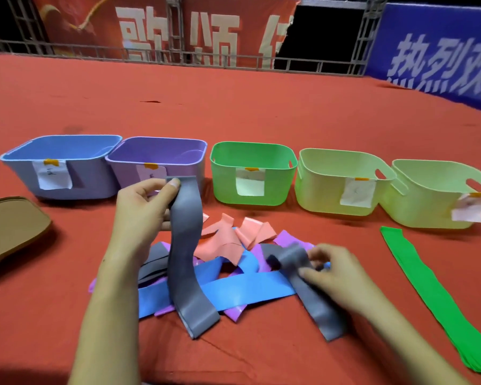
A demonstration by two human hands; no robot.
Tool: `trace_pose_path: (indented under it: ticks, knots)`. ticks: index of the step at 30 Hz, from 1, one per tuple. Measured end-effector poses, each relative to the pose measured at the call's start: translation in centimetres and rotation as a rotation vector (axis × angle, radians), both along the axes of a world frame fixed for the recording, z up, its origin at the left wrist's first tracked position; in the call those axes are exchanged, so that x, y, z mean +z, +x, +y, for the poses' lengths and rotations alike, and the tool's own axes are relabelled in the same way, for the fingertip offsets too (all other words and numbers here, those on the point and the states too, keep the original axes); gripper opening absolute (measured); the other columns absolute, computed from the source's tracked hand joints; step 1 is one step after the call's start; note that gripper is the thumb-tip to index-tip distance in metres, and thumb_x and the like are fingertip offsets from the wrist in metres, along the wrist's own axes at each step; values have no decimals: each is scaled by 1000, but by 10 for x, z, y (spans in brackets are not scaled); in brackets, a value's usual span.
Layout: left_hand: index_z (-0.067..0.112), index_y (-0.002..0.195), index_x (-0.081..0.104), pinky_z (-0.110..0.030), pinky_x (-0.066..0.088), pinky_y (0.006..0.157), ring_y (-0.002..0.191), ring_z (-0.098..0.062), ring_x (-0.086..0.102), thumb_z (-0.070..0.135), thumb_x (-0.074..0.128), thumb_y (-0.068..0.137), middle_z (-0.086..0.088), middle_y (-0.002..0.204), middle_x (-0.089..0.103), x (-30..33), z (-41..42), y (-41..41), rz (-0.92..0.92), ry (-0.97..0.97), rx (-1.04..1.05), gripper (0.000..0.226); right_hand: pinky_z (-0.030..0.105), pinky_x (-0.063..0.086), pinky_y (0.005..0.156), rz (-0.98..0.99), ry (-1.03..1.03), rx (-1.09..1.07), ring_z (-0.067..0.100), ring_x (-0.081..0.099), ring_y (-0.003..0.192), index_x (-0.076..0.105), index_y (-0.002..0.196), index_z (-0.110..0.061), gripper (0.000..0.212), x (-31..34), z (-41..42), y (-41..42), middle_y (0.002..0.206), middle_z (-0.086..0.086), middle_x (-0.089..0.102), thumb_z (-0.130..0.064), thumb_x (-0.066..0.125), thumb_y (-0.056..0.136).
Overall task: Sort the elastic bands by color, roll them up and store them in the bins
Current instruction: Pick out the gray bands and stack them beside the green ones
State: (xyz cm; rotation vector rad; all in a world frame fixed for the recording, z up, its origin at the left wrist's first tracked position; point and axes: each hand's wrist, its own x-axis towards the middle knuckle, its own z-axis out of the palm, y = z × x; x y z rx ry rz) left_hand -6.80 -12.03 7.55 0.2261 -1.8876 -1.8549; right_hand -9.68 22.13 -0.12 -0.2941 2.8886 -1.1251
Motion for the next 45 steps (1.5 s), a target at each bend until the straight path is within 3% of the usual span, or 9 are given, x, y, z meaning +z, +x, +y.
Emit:
trace_pose_path:
  ticks: [7,17,23,28,33,36,38,41,45]
  knots:
    - [9,94,75,-23,54,48,58,-16,72,22,69,104,2,71,75,-2,7,-3,-20,-29,-18,18,42,60,73,-108,193,-20,5,70,71,67,93,-38,26,1,21,9,77,-19,73,-50,82,75]
    - [6,97,76,-25,54,49,61,-19,72,22,69,104,-4,76,74,-5,3,-5,-17,-29,-11,19,20,53,69,13,76,7,-4,69,77,71,103,-31,28,24,25,-15,85,-12,77,-27,89,82]
    - [5,96,77,-26,54,49,68,-27,68,22,70,104,-7,77,73,-6,2,-8,-16,-19,-12,20,29,58,71,-3,38,53,4,73,73,72,95,-26,18,20,-7,-59,86,-6,77,-18,85,86]
    - [7,95,78,-26,54,49,68,-27,65,22,70,104,-6,76,72,-7,2,-10,-15,-19,-21,19,35,57,87,44,61,41,12,70,94,73,105,-19,24,20,-50,-96,101,-6,75,-38,78,92]
    - [7,95,78,-28,55,50,67,-27,66,24,70,103,-11,78,71,-9,1,-11,-21,-14,-37,20,49,62,84,-48,222,-1,26,72,88,78,82,-16,45,12,-78,-123,88,5,77,-61,73,84]
    - [6,96,78,-29,56,50,67,-27,66,24,70,103,-15,80,70,-9,0,-11,-25,-13,-43,20,37,58,87,-79,179,20,23,70,94,79,106,-9,51,11,-80,-127,97,3,75,-47,92,75]
    - [7,97,78,-30,57,51,67,-26,66,24,70,103,-19,80,70,-9,0,-11,-27,-10,-44,20,24,52,75,-64,68,53,14,65,81,77,117,-8,48,13,-78,-124,87,-4,69,-30,94,77]
    - [5,98,77,-32,58,51,68,-28,66,23,70,104,-29,83,70,-9,2,-12,-29,-16,-56,20,10,46,59,-5,-124,80,7,62,72,78,106,-11,20,25,-72,-107,82,-4,72,-15,85,87]
    - [4,101,76,-31,56,49,64,-26,67,21,69,104,-22,79,71,-5,14,-12,-33,0,-94,19,18,48,60,37,-354,138,2,62,69,77,95,-16,7,51,-60,-73,82,-2,76,-10,74,96]
